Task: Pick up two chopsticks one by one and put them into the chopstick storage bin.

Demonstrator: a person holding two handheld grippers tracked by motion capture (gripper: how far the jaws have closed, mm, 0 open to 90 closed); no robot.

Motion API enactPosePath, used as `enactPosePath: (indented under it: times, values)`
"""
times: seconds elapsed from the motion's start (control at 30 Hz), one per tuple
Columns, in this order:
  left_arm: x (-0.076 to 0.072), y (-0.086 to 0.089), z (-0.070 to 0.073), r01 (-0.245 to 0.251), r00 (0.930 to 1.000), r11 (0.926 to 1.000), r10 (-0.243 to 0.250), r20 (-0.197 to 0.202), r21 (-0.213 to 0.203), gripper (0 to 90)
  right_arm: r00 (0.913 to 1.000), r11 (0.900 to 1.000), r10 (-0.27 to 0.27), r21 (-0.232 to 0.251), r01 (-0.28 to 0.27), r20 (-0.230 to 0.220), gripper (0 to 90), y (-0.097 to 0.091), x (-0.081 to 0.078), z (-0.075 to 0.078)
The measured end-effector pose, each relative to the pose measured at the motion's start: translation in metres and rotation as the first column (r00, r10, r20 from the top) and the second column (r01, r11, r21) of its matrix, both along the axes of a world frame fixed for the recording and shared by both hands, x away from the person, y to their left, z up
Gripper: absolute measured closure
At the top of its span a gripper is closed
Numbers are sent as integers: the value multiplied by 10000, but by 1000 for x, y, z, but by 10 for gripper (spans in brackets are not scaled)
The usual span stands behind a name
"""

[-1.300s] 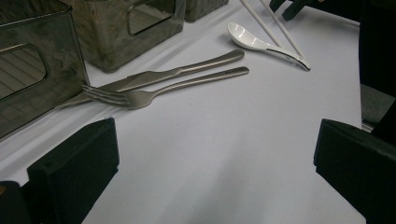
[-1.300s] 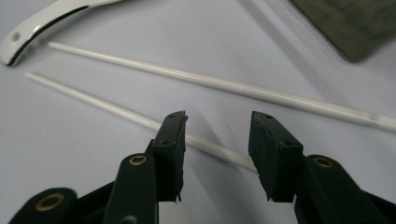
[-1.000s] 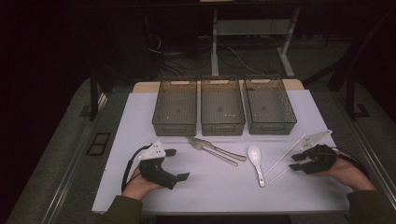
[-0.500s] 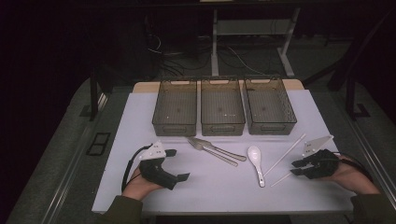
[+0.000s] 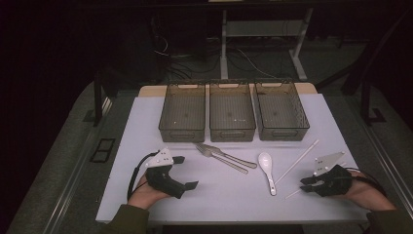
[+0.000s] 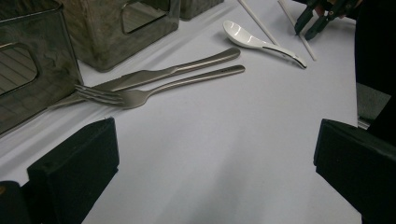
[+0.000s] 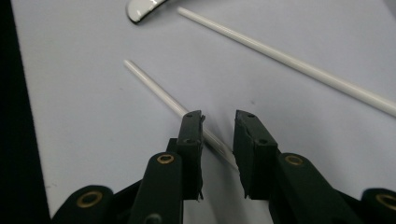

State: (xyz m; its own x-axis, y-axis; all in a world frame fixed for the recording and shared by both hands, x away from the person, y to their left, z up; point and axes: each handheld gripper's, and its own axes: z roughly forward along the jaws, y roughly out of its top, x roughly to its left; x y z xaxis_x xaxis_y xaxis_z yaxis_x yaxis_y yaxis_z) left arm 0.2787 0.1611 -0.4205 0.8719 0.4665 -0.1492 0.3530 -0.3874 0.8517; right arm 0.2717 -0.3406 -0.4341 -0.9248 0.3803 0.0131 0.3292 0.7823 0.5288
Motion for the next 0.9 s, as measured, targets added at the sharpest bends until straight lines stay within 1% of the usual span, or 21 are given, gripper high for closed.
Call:
enactPosePath:
  times: [0.1,0.13,0.17,0.2,0.23,0.27,0.3,0.4,0.47,0.63,0.77,0.83,0.9]
  values:
    - [0,0,0,7,10000,10000,-7,-1,-17,0,9986,9987,507,8,-507,128,742,10,-4,0]
    - [0,0,0,8,10000,10000,-8,-2,-20,0,9986,9987,507,8,-507,128,742,10,-4,0]
    - [0,-1,0,-4,10000,10000,4,-6,-30,0,9973,9973,730,90,-731,77,748,16,-6,-1]
    - [0,-1,0,-4,10000,10000,4,-12,-29,0,9973,9973,730,90,-731,77,748,16,-6,-1]
    - [0,-1,0,-3,10000,10000,3,-13,-32,0,9956,9958,913,31,-913,191,756,19,-6,-1]
    - [0,-1,0,1,10000,10000,-1,-13,-43,0,9944,9945,1046,59,-1047,172,759,22,-7,-1]
    - [0,-1,0,7,10000,10000,-7,-19,-34,0,9903,9904,1374,104,-1377,226,767,28,-8,-1]
    - [0,-1,0,5,10000,10000,-5,-7,-50,0,9880,9881,1531,135,-1534,198,774,33,-8,-1]
    - [0,-1,0,16,10000,10000,-16,-17,-41,0,9832,9834,1803,170,-1808,286,781,38,-8,-2]
    - [0,-1,0,8,10000,10000,-8,-42,-40,0,9785,9782,2058,246,-2061,146,791,45,-8,-2]
    - [0,-1,0,8,10000,10000,-8,-39,-33,0,9773,9771,2111,236,-2115,182,797,46,-8,-2]
    - [-1,-1,0,5,10000,10000,-5,-32,-55,0,9778,9774,2089,304,-2094,181,810,46,-8,-2]
    - [0,-1,0,-9,10000,10000,9,-20,-81,0,9759,9754,2168,365,-2176,224,826,49,-6,-3]
